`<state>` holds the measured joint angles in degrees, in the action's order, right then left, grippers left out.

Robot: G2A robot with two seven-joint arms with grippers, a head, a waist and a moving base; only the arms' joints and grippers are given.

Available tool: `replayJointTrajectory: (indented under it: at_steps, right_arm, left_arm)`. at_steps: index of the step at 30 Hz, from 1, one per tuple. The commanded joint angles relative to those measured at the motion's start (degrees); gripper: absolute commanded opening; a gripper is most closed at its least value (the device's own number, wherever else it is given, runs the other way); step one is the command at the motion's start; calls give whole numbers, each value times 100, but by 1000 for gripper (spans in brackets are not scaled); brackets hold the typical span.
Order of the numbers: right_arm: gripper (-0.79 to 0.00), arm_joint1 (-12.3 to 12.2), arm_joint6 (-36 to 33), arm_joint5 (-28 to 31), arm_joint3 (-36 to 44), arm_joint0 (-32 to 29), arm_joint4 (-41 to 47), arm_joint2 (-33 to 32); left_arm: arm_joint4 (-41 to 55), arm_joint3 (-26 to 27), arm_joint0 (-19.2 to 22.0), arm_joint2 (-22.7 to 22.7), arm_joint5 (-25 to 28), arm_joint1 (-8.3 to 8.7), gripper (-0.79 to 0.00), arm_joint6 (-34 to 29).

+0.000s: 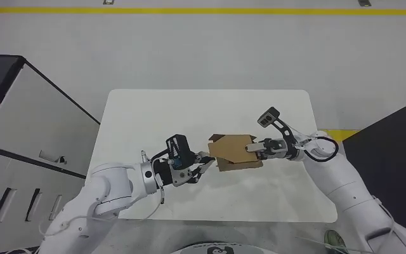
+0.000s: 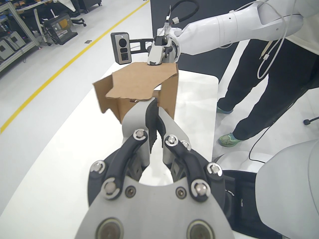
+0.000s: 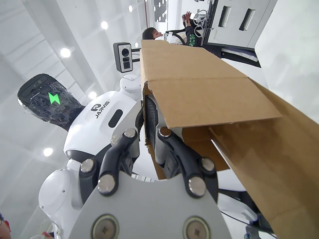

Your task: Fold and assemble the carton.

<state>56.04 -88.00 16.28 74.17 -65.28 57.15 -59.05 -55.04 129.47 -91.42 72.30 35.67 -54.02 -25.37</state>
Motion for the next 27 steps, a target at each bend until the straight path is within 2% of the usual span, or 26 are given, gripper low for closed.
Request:
replayJointTrajectory:
  at_steps: [1, 8, 16, 27]
  right_arm:
    - [-785, 1, 0, 0, 1, -15, -31, -21]
    - [-785, -7, 0, -1, -31, -41, -296, -27]
    - [-785, 8, 14, -83, -106, 25, -650, 41]
    - [-785, 57, 101, -137, -43, 62, -943, 91]
  left_arm:
    - [-22, -1, -35, 78, -22, 9, -785, 3]
    - [-49, 57, -111, 176, -28, 22, -785, 42]
    - [-100, 181, -56, 37, 41, 18, -785, -2]
    - [-175, 249, 476, -539, 117, -46, -785, -221]
